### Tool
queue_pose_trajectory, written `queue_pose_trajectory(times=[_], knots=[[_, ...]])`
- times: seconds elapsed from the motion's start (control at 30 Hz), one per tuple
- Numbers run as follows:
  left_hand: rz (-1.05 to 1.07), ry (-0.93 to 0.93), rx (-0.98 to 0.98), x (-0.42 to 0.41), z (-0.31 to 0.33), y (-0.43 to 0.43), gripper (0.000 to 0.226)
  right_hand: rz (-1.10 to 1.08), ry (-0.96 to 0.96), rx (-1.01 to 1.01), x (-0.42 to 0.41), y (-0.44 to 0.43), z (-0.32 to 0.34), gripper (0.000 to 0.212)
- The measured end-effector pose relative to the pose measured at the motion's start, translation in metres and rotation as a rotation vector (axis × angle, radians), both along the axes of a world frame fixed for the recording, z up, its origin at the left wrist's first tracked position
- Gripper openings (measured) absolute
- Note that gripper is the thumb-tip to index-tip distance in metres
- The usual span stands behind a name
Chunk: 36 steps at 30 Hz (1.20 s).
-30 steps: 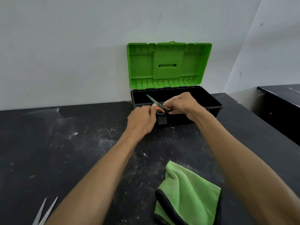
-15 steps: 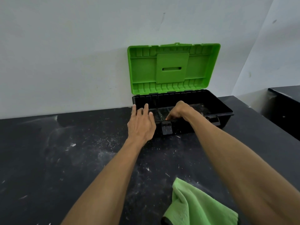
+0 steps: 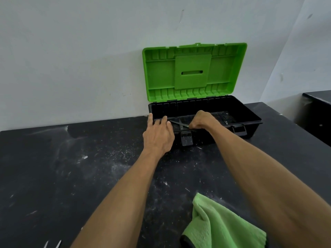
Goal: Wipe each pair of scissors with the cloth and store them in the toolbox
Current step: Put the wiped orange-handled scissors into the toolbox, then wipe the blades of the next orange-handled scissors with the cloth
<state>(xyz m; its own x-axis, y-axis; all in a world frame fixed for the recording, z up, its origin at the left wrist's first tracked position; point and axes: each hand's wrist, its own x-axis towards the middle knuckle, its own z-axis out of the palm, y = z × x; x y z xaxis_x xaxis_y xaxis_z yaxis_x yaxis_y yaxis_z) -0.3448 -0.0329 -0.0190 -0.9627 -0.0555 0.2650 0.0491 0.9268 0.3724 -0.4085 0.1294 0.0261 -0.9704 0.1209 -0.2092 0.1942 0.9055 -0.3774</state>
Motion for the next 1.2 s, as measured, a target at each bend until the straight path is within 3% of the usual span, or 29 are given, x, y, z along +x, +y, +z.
queue_pose_trajectory(times=[0.3,0.47,0.6,0.77,1.0,1.2], knots=[[0.020,0.019,-0.045,-0.008,-0.006,-0.001,0.065,0.005,0.038,-0.019,0.004,0.001,0.002,0.022],[0.028,-0.036,-0.023,-0.007,-0.003,-0.001,0.065,-0.041,0.356,-0.129,0.023,0.001,0.000,0.027],[-0.052,-0.180,-0.012,0.011,0.025,-0.003,0.060,0.080,0.510,-0.170,0.051,-0.006,0.003,0.034],[-0.093,-0.101,0.073,0.058,0.051,-0.024,0.061,0.246,0.532,-0.153,0.094,-0.028,0.017,0.032],[-0.001,-0.174,0.007,0.155,0.059,-0.091,0.065,0.375,0.608,-0.196,0.171,-0.084,0.029,0.027],[0.018,-0.200,0.005,0.274,0.051,-0.142,0.056,0.571,0.450,-0.217,0.267,-0.119,0.025,0.024]])
